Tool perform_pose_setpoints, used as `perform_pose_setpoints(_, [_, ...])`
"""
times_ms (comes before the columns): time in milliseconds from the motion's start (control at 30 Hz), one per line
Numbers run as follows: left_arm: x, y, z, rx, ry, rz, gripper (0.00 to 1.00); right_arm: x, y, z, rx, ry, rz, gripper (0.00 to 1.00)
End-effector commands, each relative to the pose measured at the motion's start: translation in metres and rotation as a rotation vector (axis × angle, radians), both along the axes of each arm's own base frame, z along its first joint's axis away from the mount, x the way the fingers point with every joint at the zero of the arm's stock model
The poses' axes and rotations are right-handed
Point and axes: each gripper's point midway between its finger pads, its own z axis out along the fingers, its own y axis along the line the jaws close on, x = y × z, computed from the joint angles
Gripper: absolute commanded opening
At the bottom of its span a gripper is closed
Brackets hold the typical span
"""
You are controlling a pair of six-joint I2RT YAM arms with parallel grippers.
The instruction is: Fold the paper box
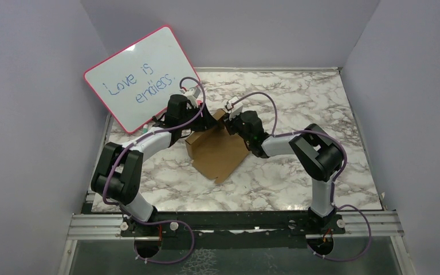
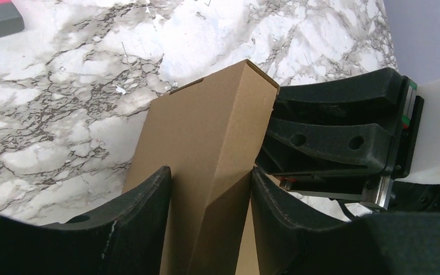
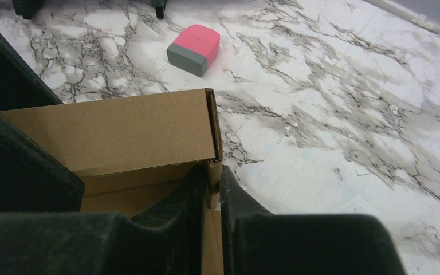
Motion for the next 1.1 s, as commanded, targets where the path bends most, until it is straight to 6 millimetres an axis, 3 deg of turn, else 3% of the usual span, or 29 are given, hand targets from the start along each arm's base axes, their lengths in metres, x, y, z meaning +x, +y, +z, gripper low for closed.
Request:
perform_pose_setpoints(0, [-0.019, -0.013, -0.005, -0.069, 0.095, -0.066, 0.51, 0.001, -0.009, -0.013, -0.016, -0.013, -0.06, 0.15])
perform_pose_setpoints(267, [-0.041, -0.021, 0.006, -0.169, 0.133, -0.118, 0.51, 0.01, -0.037, -0.016, -0.015, -0.018, -0.232, 0.06])
perform_pose_setpoints(533, [-0.046, -0.024, 0.006, -0.212, 0.152, -0.119, 0.51, 0.008, -0.043, -0.02, -0.018, -0.001, -0.285, 0.07])
perform_pose_setpoints(800, [-0.042, -0.021, 0.002, -0.178, 0.148, -0.103, 0.54, -0.006, -0.013, -0.007, 0.101, 0.03, -0.131, 0.17])
perform_pose_setpoints(1067, [-0.03, -0.004, 0.004, -0.062, 0.116, -0.026, 0.58, -0.009, -0.023, 0.008, 0.104, -0.009, -0.148, 0.31])
